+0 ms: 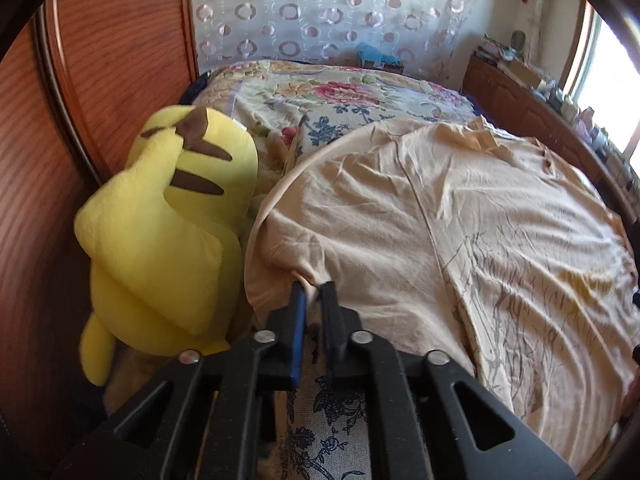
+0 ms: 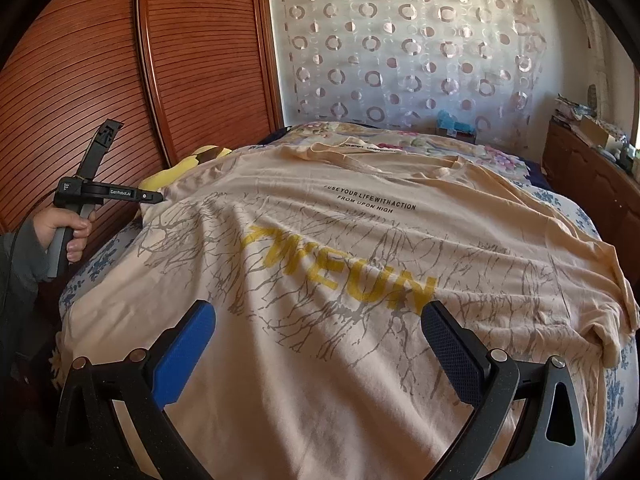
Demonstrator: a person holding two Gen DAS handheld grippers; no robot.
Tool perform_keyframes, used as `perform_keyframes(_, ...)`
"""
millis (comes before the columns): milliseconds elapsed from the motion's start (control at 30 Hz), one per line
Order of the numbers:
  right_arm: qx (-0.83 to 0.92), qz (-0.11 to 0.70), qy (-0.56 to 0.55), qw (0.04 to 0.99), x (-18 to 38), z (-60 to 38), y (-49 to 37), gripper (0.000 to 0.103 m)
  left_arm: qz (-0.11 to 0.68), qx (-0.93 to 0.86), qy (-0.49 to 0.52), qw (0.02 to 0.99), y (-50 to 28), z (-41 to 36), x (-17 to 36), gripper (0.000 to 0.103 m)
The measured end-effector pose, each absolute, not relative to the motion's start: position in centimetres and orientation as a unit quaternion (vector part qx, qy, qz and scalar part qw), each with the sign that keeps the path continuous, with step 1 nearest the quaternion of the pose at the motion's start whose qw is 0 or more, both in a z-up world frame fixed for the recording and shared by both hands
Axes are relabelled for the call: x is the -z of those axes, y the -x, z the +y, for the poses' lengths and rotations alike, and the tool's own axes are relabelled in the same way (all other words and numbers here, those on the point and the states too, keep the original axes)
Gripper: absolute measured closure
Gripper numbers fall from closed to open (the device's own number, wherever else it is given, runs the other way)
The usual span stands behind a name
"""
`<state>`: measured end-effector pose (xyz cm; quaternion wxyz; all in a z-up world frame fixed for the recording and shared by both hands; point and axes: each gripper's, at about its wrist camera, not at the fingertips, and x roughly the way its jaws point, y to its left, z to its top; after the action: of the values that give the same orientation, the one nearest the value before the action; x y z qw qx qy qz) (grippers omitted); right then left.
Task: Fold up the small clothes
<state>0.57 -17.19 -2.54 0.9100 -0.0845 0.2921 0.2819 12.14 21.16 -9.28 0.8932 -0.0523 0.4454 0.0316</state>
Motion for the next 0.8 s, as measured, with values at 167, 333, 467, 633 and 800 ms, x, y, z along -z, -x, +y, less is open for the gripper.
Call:
perform_keyframes(167,-0.28,0.296,0.075,0.91,2.7,-17.5,-0.9,0.001,0.413,-0.025,0.029,0.91,-11.7,20.0,6.4,0.098)
perform_keyframes(333,-0.28,0.294,0.069,0.911,2.7,-17.8,-0.8,0.001,0.392,0.011,0.007,0.92,-12.7,16.8,3.3,0.098)
perform_keyframes(467,-0.281,0.294,0.062,0.911,2.7,-18.1,-0.9,0.001,0.376,0.056,-0.004,0.925,-12.6,12.8,1.5,0.098)
perform_keyframes(633,-0.283,0.295,0.058,0.911,2.8,-18.3,-0.8,0.001,0.356,0.088,-0.019,0.93,-10.3,10.3,0.4,0.087)
perform_keyframes(800,-0.282,0.296,0.06,0.911,2.8,-18.1,-0.8,0.001,0.343,0.09,-0.026,0.935,-8.1,10.3,0.4,0.059)
